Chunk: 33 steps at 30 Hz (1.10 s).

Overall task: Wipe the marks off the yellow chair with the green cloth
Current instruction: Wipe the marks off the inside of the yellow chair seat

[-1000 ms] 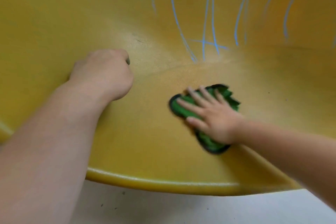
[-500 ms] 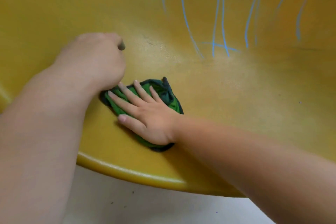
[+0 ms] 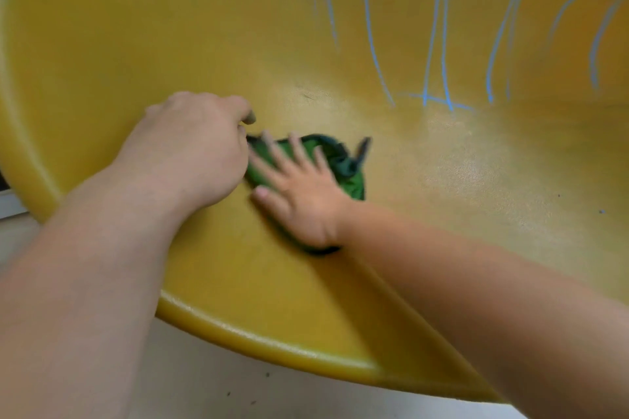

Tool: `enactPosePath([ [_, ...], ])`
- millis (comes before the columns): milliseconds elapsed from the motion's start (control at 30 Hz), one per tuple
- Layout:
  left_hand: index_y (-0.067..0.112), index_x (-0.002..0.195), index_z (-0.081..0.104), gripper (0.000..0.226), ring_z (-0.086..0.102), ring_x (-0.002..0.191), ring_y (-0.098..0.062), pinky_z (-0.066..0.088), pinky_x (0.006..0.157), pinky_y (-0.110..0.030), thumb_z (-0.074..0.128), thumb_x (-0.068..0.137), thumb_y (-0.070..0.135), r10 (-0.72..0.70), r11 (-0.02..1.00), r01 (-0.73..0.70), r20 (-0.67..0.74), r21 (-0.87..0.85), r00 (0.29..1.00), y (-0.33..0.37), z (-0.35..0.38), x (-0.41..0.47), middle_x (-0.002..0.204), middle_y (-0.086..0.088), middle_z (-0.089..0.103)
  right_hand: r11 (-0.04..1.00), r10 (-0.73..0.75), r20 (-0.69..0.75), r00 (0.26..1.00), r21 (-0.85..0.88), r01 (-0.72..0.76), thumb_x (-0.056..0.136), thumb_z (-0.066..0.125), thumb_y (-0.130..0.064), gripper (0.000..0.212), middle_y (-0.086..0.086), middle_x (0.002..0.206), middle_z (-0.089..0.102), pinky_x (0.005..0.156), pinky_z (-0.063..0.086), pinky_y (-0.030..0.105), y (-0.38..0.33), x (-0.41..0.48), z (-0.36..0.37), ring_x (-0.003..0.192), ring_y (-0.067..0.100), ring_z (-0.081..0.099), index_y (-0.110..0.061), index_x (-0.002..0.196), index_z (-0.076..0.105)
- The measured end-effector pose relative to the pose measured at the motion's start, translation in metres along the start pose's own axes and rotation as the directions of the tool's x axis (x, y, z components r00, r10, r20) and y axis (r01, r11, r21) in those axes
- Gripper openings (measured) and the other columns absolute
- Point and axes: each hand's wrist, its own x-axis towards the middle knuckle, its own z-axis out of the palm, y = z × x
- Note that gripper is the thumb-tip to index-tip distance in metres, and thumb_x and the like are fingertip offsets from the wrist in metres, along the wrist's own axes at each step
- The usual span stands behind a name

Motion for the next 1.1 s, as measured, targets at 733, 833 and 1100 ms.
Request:
enactPosePath([
  [733, 0.034, 0.131, 0.053, 0.034, 0.05, 0.122, -0.029, 0.044, 0.098, -0.039, 0.041, 0.1, 0.037, 0.109, 0.983, -0.079, 0.178, -0.166, 0.978, 0.057, -0.005, 0.02, 0.134, -0.002, 0.057, 0.998, 0.059, 0.338, 0.939, -0.057, -0.042, 0.103, 0.01, -0.064, 0.054, -0.02, 0.162, -0.032, 0.121, -0.019, 0.047, 0.033, -0.145, -0.015, 0.148, 0.017, -0.036, -0.06, 0.151, -0.015],
  [833, 0.034, 0.133, 0.051, 0.035, 0.047, 0.126, -0.027, 0.043, 0.098, -0.037, 0.039, 0.1, 0.039, 0.205, 0.966, -0.169, 0.176, -0.197, 0.963, 0.094, 0.006, 0.012, 0.137, 0.0, 0.054, 0.856, 0.454, 0.261, 0.852, -0.394, -0.335, 0.082, -0.013, -0.081, 0.064, -0.012, 0.164, -0.03, 0.123, -0.011, 0.056, 0.134, -0.193, -0.051, 0.152, 0.025, -0.029, -0.063, 0.141, -0.028],
  [1100, 0.033, 0.134, 0.045, 0.039, 0.047, 0.122, -0.029, 0.045, 0.097, -0.046, 0.037, 0.097, 0.043, 0.408, 0.906, -0.42, 0.36, -0.046, 0.839, 0.175, 0.058, -0.016, 0.132, -0.002, 0.052, 0.551, 0.797, 0.075, 0.6, -0.496, -0.67, 0.096, 0.001, -0.07, 0.071, 0.006, 0.165, -0.029, 0.119, -0.011, 0.065, 0.192, -0.22, -0.072, 0.152, 0.039, -0.026, -0.04, 0.157, -0.02],
])
